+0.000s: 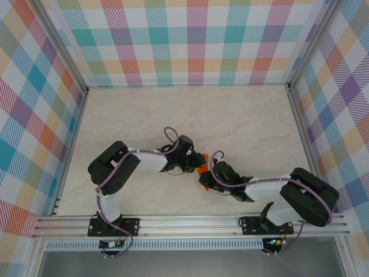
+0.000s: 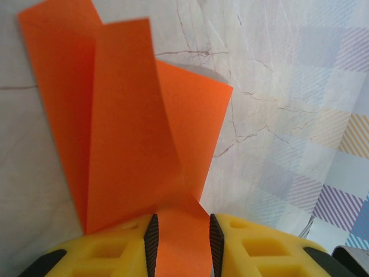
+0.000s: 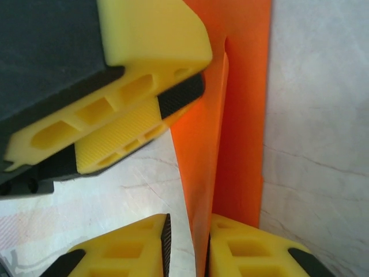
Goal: Fold a paper plane with a square sheet of paper (pick it up from the middle)
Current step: Fold the wing for the fifth time at the center of the table.
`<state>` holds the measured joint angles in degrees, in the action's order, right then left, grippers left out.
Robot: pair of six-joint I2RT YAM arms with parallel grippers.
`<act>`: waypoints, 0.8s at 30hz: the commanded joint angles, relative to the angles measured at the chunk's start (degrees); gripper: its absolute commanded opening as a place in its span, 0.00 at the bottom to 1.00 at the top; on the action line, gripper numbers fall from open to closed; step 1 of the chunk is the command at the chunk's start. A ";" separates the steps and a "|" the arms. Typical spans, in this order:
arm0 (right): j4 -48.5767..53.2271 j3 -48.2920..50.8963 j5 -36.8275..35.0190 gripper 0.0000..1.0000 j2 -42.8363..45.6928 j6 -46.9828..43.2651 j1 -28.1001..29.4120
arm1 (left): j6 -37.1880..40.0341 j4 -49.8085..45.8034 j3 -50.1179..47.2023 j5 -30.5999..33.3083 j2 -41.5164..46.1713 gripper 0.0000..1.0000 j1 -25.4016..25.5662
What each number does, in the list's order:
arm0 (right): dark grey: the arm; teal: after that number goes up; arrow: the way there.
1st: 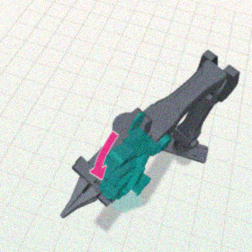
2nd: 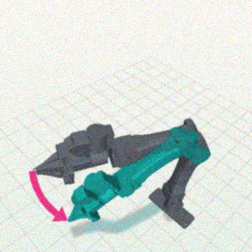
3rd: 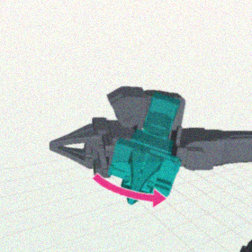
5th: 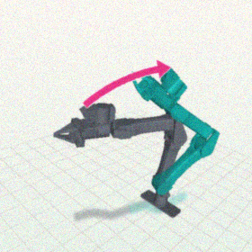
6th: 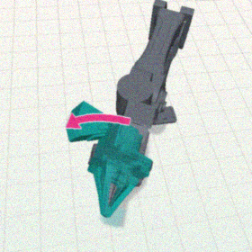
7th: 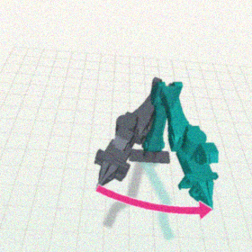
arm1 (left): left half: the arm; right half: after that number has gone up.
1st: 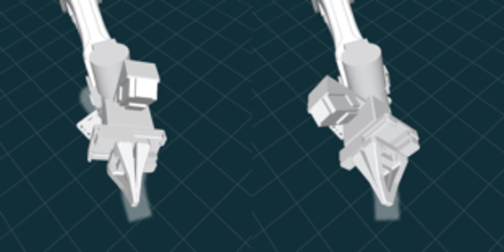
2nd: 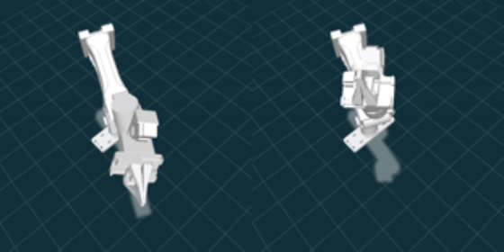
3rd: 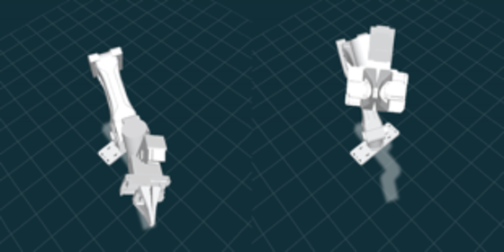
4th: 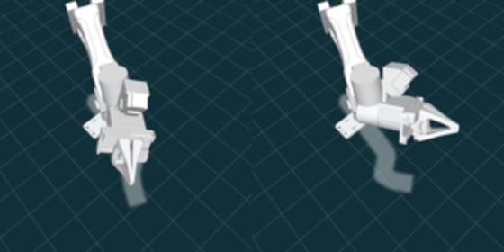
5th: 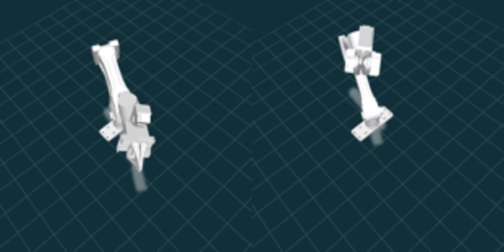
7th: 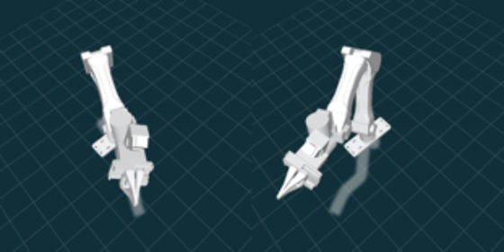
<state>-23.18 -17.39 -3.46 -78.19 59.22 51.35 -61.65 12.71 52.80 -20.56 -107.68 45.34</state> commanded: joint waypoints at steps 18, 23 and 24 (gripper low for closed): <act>20.48 -3.83 12.94 0.26 9.08 -5.54 -5.32 | 2.76 -7.51 0.12 0.60 -2.20 0.30 1.02; 19.54 -4.49 15.41 0.25 8.53 -6.90 -7.69 | 2.77 -7.46 0.11 0.50 -1.76 0.30 1.01; 19.27 -4.79 16.12 0.25 8.11 -7.10 -8.10 | 2.91 -7.44 0.11 0.47 -1.65 0.30 1.04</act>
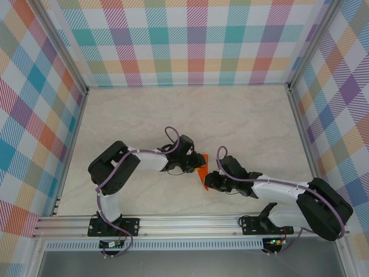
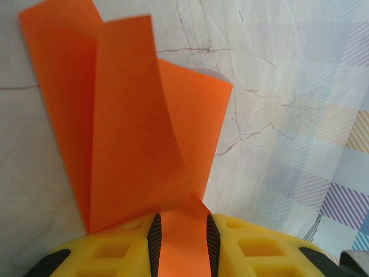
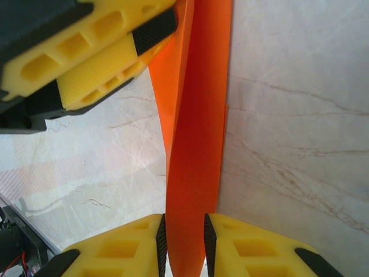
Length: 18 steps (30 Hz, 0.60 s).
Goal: Fold a paper plane with a square sheet of paper (pick it up from the middle)
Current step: Fold the wing for the fifth time at the center of the table.
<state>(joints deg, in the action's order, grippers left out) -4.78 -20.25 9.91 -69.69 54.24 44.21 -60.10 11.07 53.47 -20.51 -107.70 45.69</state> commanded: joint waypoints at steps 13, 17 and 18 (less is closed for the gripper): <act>-2.34 -2.74 10.59 0.04 -7.82 -5.35 -1.49 | 1.03 -6.49 -0.34 0.65 -1.56 0.29 0.73; -2.27 -2.00 12.04 0.03 -10.75 -4.75 -1.49 | 0.61 -6.81 -0.30 1.00 -1.71 0.29 0.72; -2.69 -1.29 11.80 0.04 -11.17 -3.93 -1.49 | 0.59 -6.98 -0.09 0.88 -1.78 0.29 0.74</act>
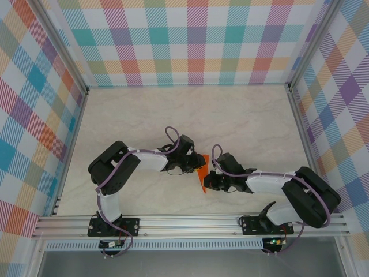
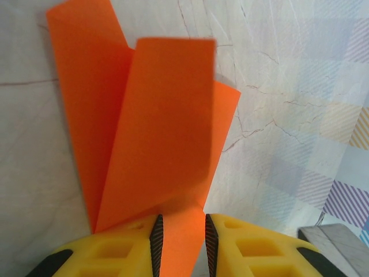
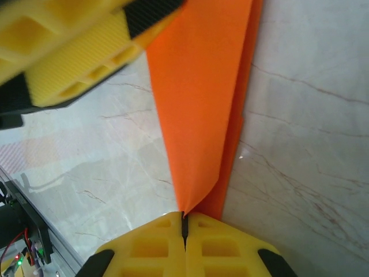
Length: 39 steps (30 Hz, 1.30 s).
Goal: Fold a paper plane with a square sheet of paper (pick it up from the middle)
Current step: Fold the wing for the fifth time at the center of the table.
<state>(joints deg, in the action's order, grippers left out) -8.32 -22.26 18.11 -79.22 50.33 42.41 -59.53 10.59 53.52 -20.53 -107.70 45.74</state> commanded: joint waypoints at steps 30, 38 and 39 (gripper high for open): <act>17.90 -3.46 3.39 0.12 0.76 -2.13 0.30 | -0.01 -8.04 0.39 0.95 -2.51 0.27 0.68; 8.40 -5.66 4.53 0.12 5.16 2.27 -0.71 | 0.14 -8.21 0.47 0.78 -2.47 0.27 0.71; 7.74 -6.13 4.31 0.12 4.52 2.74 -0.75 | 0.20 -8.15 0.45 0.72 -2.42 0.27 0.69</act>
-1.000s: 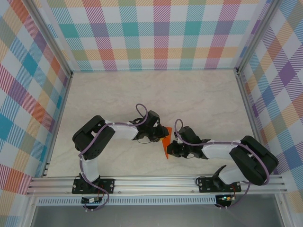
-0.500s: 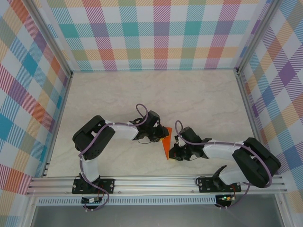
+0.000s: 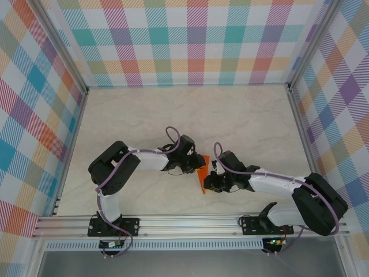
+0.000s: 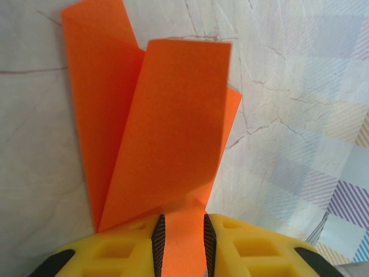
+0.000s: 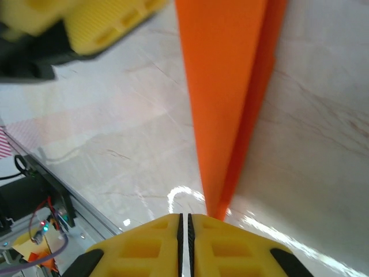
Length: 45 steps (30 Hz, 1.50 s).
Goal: Fold a paper plane with a square sheet of paper (pick it up from the middle)
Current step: Fold the wing for the fifth time at the center of the table.
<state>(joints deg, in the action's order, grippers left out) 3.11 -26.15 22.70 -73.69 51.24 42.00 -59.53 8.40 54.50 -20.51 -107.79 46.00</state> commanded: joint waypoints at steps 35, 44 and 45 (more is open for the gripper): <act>-13.70 6.77 8.32 0.01 -23.11 2.72 -3.37 | 14.20 -4.26 4.99 -1.65 -3.04 0.31 -7.19; -13.27 6.40 9.63 0.01 -23.98 1.85 -3.41 | 16.36 -4.45 9.51 -3.88 -7.19 0.32 -10.64; -13.12 6.33 9.75 0.01 -23.95 1.67 -3.44 | 16.61 -5.05 10.30 -3.91 -7.83 0.32 -10.79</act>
<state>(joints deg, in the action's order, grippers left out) -21.37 -22.24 34.92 -90.98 54.28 36.29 -45.54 3.79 62.08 -27.33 -112.66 37.28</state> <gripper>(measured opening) 0.043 0.318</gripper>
